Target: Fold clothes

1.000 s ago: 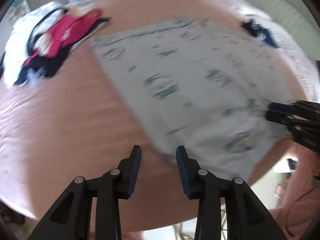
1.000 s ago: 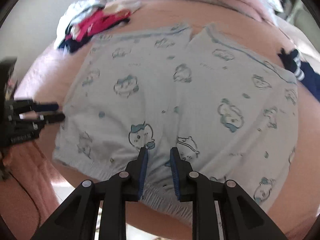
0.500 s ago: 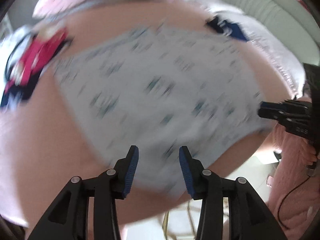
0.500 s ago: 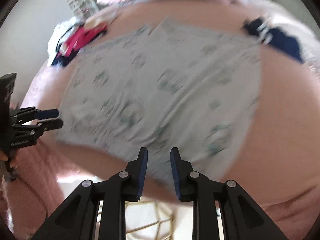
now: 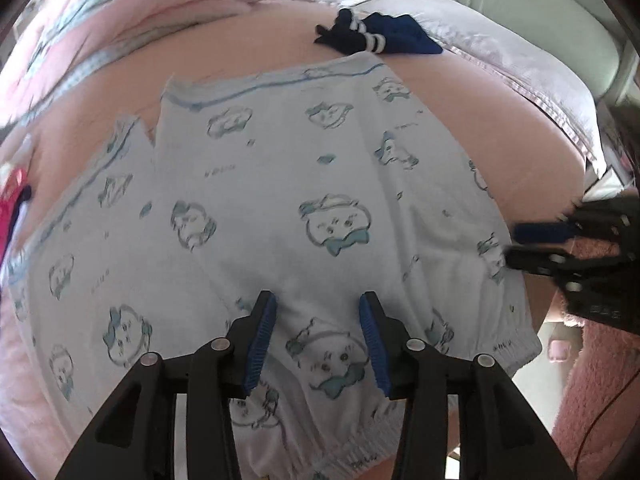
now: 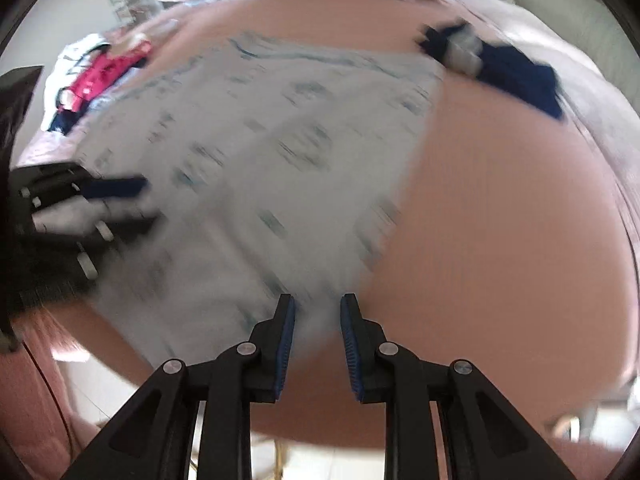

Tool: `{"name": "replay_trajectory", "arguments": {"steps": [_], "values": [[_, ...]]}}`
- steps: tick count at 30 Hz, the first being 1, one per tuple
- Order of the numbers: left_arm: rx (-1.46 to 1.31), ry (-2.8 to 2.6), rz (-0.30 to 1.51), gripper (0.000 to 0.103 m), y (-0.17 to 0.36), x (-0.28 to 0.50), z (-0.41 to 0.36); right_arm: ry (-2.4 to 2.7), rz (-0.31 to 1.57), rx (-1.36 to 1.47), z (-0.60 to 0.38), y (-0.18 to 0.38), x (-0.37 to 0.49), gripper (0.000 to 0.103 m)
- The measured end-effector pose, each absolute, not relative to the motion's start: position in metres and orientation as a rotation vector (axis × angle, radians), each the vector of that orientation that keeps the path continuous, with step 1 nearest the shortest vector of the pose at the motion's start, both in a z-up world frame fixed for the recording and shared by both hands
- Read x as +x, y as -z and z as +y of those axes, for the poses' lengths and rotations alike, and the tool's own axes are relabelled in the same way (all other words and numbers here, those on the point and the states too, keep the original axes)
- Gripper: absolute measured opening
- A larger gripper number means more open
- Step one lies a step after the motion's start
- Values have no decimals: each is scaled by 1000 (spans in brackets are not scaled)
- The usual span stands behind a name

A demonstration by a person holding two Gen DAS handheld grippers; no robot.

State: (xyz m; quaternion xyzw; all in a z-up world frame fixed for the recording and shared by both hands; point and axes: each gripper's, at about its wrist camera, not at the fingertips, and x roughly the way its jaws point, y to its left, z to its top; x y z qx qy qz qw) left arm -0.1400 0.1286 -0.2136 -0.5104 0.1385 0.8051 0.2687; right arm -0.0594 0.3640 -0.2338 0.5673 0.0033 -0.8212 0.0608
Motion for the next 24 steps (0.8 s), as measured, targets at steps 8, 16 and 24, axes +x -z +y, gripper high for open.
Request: {"name": "replay_trajectory", "arguments": {"steps": [8,16,24], "values": [[-1274,-2303,319,42,195,-147,139,2605,-116,1488,374,200,-54,23],[-1382,-2385,237,42,212,-165,132,2420,318,1548,300,246,-117,23],[-1463,-2470,297,47,222,-188,111,2481,262,1643,346,251,-77,23]]}}
